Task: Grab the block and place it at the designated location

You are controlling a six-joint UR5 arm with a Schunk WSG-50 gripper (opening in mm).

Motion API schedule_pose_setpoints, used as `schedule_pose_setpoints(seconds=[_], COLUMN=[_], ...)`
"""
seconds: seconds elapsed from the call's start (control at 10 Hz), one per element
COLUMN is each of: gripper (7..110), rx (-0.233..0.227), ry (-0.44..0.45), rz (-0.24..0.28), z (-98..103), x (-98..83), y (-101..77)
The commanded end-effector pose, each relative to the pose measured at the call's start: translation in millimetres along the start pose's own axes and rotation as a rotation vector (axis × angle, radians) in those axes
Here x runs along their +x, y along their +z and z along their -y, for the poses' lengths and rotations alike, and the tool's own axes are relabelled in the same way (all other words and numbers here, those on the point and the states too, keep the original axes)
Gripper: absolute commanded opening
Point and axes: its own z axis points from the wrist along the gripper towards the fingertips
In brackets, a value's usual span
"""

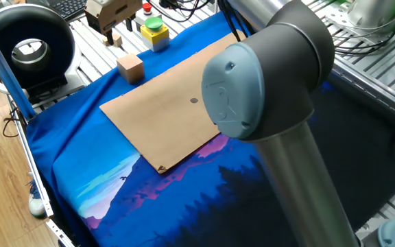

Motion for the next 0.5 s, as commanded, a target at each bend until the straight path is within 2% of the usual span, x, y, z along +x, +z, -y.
schedule_pose_setpoints(seconds=[0.0,0.4], gripper=[66,66], rx=[0.017,0.002], ry=[-0.006,-0.010], rz=[0.037,0.030], z=[5.1,1.3], x=[-8.7,-7.0], y=[-1.2,-1.2])
